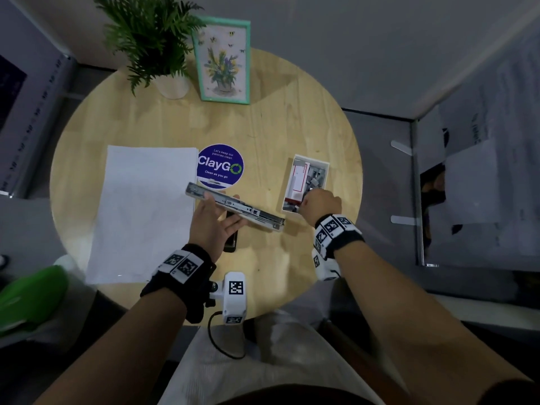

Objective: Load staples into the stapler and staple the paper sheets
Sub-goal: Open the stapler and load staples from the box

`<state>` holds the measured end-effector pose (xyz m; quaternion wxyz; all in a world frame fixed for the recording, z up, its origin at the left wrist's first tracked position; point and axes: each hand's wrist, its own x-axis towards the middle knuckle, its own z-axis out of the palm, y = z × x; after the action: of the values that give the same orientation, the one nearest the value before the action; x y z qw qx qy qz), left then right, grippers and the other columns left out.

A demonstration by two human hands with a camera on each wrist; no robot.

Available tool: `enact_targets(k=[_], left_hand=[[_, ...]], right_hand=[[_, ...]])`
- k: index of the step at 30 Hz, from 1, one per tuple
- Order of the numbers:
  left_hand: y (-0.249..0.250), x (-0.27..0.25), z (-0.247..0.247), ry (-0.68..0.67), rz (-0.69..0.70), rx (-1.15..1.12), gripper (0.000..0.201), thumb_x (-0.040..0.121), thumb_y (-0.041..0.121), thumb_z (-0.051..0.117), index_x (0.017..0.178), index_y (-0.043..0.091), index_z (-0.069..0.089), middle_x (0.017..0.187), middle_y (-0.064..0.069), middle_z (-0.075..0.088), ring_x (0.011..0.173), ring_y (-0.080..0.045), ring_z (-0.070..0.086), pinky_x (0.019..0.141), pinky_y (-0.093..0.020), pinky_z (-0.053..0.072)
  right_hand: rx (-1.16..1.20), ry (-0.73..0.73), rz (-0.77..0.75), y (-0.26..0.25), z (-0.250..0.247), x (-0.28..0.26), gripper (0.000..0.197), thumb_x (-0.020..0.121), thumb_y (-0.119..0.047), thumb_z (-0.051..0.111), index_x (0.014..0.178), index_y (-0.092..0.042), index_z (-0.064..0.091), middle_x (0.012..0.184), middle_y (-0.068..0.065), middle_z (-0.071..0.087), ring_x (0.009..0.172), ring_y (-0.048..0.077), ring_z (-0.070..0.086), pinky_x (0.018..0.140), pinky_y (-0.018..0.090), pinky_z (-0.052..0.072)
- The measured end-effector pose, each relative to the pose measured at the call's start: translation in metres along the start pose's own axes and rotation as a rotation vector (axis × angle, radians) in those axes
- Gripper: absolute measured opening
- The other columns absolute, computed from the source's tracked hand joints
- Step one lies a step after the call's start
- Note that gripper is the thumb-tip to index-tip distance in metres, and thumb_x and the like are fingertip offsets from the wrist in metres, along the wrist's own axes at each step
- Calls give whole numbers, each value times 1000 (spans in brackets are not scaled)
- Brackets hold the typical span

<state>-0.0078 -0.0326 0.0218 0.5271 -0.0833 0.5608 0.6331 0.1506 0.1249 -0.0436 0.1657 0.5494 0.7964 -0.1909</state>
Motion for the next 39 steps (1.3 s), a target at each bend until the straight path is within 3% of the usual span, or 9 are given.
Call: enact_targets(k=[5,8,11,17,23,28,33,36,39], left_hand=[[-2,-2,0,-16,14,-6,28,102,39,30,114,23,49,115,-13,64,104,-35,64,78,-39,61],[-1,-1,2,-5,29,13,26,102,40,30,107,27,52,117,-14,64,104,-35,64,85,-42,57],[-1,-1,5,-6,35,9,27,102,40,31,111,25,52,124,-18,61,110,-37,63,89,-45,55],[-1,-2,12,-25,19,-37,34,102,40,31,127,22,46,133,-23,57,112,-35,63,91,-47,54],[-2,-3,21,-33,-3,-50,26,101,40,32,115,26,50,137,-23,53,115,-40,60,92,-49,53],[0,-4,23,-27,3,-52,26,101,40,34,115,26,50,136,-23,55,113,-39,61,86,-48,55],[0,-4,21,-31,8,-87,39,101,41,32,133,21,41,137,-22,54,117,-39,59,89,-48,53],[-1,-5,22,-22,-13,-128,43,101,41,32,137,19,39,135,-22,55,117,-39,59,89,-47,53],[-1,-6,22,-15,-36,-176,45,101,41,32,140,18,38,126,-19,61,118,-40,58,89,-47,54]], right_hand=[[-91,34,-98,4,4,3,20,91,-16,48,97,-9,66,101,10,67,97,28,61,86,39,43],[-68,36,-172,12,2,-1,20,93,-18,47,90,-10,66,99,10,66,95,29,59,88,42,41],[258,59,-151,24,-6,-10,23,96,-24,48,81,-11,59,85,8,66,80,28,60,86,42,44],[1104,67,-2,31,-21,-31,21,97,-11,47,77,-12,51,72,8,69,58,20,66,61,37,56],[1321,33,7,23,-29,-39,17,95,-6,53,79,-9,55,69,10,62,49,13,60,51,22,51],[1579,-15,44,27,-31,-45,13,85,7,63,80,-5,68,83,16,63,61,19,65,65,26,57],[1468,53,-56,18,-34,-59,15,72,8,75,74,-7,72,83,11,71,78,21,68,79,32,59],[1352,140,-192,6,-32,-69,24,70,12,75,71,-11,70,80,1,70,71,6,64,73,18,53],[1208,234,-304,0,-28,-76,21,71,6,76,78,-14,74,82,-2,69,79,10,64,78,17,50]])
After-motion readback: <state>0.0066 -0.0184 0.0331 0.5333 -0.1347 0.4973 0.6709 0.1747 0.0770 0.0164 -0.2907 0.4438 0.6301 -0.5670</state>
